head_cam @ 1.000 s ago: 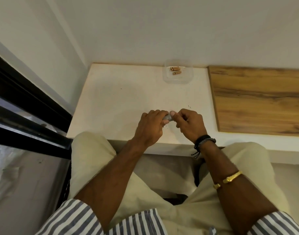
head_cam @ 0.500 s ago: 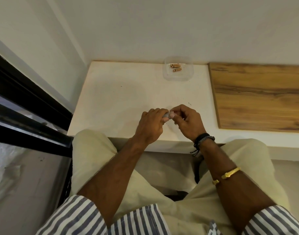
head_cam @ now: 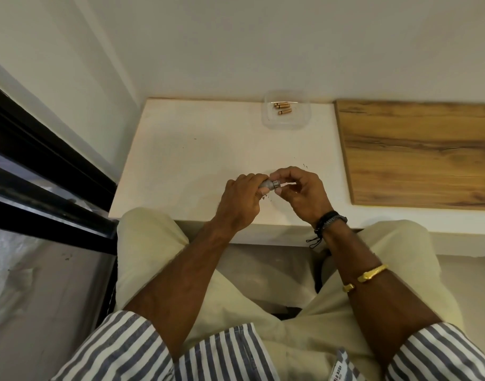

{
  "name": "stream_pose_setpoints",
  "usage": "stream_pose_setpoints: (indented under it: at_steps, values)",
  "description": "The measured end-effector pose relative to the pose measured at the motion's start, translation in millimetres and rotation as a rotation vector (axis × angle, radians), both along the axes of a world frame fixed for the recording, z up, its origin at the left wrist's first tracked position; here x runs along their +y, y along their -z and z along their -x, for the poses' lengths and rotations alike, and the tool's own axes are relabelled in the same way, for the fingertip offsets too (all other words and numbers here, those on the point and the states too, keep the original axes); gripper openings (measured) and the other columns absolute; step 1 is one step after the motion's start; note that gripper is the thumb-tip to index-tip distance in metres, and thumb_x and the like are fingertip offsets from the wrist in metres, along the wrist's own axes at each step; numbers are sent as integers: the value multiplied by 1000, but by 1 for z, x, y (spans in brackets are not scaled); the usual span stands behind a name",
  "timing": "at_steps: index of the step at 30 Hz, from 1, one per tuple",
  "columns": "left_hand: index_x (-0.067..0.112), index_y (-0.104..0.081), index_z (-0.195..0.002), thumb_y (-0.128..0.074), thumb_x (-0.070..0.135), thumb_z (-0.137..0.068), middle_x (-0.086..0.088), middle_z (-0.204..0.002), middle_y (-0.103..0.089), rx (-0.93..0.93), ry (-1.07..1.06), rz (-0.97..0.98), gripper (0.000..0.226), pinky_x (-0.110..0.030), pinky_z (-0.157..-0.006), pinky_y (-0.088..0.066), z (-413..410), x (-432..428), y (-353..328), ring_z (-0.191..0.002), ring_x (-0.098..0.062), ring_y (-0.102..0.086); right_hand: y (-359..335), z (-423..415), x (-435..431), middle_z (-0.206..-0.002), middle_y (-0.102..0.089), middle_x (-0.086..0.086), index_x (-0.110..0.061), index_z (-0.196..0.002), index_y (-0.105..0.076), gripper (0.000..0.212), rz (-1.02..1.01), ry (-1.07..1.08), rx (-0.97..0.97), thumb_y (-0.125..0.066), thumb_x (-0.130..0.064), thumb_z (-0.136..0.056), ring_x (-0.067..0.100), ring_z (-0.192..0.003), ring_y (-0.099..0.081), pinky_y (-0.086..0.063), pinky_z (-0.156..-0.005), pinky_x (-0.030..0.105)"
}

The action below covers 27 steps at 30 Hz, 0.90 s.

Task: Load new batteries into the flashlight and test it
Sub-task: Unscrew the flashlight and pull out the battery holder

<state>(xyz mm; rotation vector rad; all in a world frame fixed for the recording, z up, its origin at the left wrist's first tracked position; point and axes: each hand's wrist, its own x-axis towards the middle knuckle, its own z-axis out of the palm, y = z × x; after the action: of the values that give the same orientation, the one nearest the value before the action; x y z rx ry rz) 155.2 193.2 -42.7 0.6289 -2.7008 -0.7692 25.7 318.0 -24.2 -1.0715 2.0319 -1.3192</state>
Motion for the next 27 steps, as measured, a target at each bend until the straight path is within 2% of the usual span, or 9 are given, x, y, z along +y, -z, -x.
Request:
stream_pose_setpoints:
  at_steps: [3, 6, 8, 11, 14, 17, 20, 24, 27]
  values:
    - [11, -57, -131, -54, 16, -100, -9, -123, -67, -7, -3, 15, 31, -37, -89, -40, 0, -1, 0, -105, -27, -59, -3, -2, -2, -115, -72, -3, -25, -124, -64, 34, -56, 45, -127, -75, -31, -92, 12, -93, -73, -62, -75, 27]
    - [11, -57, -130, -53, 18, -100, -8, -120, -68, 1, 5, 28, 30, -40, -89, -42, 0, 0, 0, -102, -26, -60, -2, -5, -4, -83, -75, -1, -17, -99, -71, 37, -135, 147, -56, -58, -52, -98, 4, -60, -70, -54, -53, 22]
    - [12, -58, -128, -52, 20, -101, -8, -117, -68, 0, 12, 35, 29, -41, -87, -42, 0, 0, 2, -100, -26, -60, 1, -5, -4, -74, -73, 1, -13, -91, -73, 35, -128, 147, 6, -58, -43, -101, 3, -54, -66, -53, -51, 22]
    - [11, -58, -128, -53, 18, -100, -9, -116, -69, -1, 8, 23, 29, -42, -87, -43, 0, -2, 3, -99, -27, -60, 2, 2, -2, -91, -76, 7, -9, -108, -75, 15, -68, 79, -14, -65, -15, -99, 13, -76, -72, -62, -64, 29]
    - [11, -58, -129, -55, 16, -100, -10, -117, -69, -11, 1, 26, 30, -42, -87, -43, 1, -4, 3, -98, -27, -60, -1, 5, 1, -112, -73, 2, -15, -119, -71, 43, -57, -20, -25, -64, 10, -85, 17, -101, -70, -61, -81, 30]
    - [11, -59, -129, -56, 14, -98, -10, -117, -69, 1, 8, 36, 31, -39, -85, -42, 1, -2, 3, -99, -27, -60, -2, 1, -3, -106, -73, -2, -19, -122, -68, 29, -104, 77, -114, -70, -21, -93, 11, -88, -73, -62, -69, 26]
    - [10, -59, -128, -54, 17, -100, -10, -117, -70, 9, 30, 49, 30, -41, -86, -43, 1, 1, 3, -100, -27, -61, 1, -4, -5, -76, -72, -5, -18, -95, -73, 31, -156, 131, -19, -62, -47, -97, 1, -58, -69, -54, -51, 18]
    - [10, -59, -127, -54, 17, -100, -10, -118, -69, 4, 21, 42, 29, -39, -85, -41, 1, -1, 4, -101, -28, -61, 4, -3, -3, -84, -74, -4, -16, -103, -77, 13, -74, 93, 45, -71, -25, -95, 7, -71, -70, -61, -66, 25]
    - [11, -57, -131, -56, 15, -99, -10, -121, -67, -36, 7, 28, 32, -40, -89, -41, 1, -2, 4, -103, -28, -59, 2, 3, -1, -107, -75, -3, -18, -114, -75, 34, -14, 16, -21, -76, 1, -85, 12, -98, -71, -62, -87, 36]
